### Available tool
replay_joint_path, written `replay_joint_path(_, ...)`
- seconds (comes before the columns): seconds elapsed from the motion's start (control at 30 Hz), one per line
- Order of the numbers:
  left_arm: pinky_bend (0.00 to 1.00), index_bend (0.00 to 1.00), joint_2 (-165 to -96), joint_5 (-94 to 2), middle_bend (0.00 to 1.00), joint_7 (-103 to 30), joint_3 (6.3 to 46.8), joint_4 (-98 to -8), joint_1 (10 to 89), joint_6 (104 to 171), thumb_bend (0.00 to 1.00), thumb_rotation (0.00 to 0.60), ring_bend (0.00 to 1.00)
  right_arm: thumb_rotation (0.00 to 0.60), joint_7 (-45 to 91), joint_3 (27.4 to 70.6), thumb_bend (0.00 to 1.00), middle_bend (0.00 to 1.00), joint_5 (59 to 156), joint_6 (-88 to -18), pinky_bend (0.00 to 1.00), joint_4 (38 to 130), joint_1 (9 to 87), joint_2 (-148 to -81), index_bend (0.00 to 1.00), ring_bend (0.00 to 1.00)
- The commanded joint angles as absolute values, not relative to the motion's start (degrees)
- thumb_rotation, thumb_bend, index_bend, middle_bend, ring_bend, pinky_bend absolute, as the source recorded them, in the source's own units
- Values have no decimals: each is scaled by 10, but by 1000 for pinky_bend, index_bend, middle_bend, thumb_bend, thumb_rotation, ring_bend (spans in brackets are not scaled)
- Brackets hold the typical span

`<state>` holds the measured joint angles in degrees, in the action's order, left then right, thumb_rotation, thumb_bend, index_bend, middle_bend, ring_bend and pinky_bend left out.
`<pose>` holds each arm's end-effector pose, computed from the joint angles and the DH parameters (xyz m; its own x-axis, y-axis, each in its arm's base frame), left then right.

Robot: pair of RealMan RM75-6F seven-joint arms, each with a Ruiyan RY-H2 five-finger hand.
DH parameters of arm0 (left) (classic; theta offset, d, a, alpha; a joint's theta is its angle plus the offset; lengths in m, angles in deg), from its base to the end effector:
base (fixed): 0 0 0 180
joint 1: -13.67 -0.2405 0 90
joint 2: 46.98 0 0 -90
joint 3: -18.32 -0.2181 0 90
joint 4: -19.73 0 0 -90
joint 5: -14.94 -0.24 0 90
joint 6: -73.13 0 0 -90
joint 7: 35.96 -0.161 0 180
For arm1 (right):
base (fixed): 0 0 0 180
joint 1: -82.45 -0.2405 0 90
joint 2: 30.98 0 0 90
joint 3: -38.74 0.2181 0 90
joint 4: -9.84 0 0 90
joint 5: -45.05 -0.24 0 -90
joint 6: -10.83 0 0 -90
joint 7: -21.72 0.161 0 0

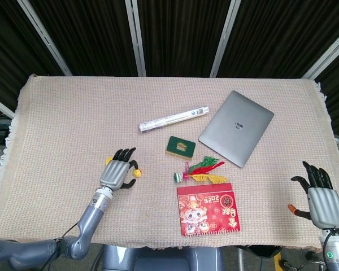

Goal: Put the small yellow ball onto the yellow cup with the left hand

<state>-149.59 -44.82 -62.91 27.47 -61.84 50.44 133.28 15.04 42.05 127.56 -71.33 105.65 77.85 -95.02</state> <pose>-0.1116 0.2929 -0.1090 0.3648 0.3342 0.8690 0.9202 -0.2716 -0.2818 -0.2868 -0.1967 0.1058 0.4397 -0.0571 0.8963 -0.8959 0.0427 0.4422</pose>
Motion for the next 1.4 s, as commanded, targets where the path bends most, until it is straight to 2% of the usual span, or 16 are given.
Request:
replay_joint_path(0.03,0,405,-1496,-448,0,-630,275,-618,505,1333,326,600,0,600,151,420,0,0,1275,-714,0,1056,780,-949,315,0)
replay_joint_path(1.4,0,394,-1518,-421,0,-650,279,-580,524,1313,326,600,0,600,158,421,0,0,1273,-714,0,1058,783,-945,315,0)
